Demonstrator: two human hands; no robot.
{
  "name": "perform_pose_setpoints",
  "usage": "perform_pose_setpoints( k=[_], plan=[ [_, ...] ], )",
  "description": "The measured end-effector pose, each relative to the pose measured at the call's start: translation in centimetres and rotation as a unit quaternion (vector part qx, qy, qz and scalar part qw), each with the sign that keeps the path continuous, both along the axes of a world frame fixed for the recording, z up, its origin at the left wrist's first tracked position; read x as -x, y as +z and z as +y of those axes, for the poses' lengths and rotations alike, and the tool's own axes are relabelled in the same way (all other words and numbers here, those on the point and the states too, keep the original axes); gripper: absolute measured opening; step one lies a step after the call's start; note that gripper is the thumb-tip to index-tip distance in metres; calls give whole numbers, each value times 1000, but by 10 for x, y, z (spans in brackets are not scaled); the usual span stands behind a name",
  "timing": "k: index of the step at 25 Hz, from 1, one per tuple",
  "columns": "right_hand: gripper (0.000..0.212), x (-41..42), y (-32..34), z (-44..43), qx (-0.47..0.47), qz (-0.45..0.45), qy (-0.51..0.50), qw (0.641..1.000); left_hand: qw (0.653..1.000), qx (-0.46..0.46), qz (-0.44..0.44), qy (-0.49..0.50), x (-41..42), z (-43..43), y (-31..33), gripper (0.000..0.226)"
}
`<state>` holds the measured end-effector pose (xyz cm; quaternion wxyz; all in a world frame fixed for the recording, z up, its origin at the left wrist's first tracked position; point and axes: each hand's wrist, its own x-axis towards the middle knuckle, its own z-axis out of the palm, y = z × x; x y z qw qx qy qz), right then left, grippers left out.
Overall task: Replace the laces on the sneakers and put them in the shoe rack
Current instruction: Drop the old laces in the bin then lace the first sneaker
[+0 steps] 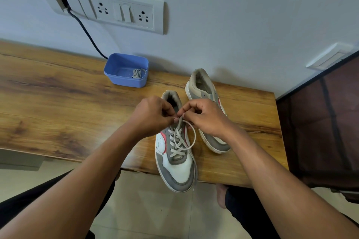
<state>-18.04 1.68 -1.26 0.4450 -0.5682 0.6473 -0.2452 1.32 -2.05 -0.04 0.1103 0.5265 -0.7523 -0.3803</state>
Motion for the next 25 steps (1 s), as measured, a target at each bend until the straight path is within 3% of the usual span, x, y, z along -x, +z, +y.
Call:
perform_pose_setpoints(
  k=[6,11,14,16,19,22,25],
  plan=[
    [5,-7,-1,3,33,12,11,999,999,0,7,41,-23,-13,12,11],
    [29,-7,-5,-2,-15,-54,-22,998,994,-103,-40,21,-51,-25,19,9],
    [32,-5,-7,-3,-28,-71,-28,997,987,-158,15,9,-45,-20,19,2],
    [33,-6,-8,-3,-33,-77,-30,996,991,-112,64,22,-34,-17,16,8],
    [34,-6,-10,-4,-28,-75,-35,996,999,-6,20,-45,-19,-11,11,18],
    [33,-7,-11,-3,-22,-67,-35,997,995,69,-3,-71,-11,-5,8,8],
    [31,-9,-9,-3,-20,-68,-23,997,993,111,-16,-33,-18,-12,13,2]
  ],
)
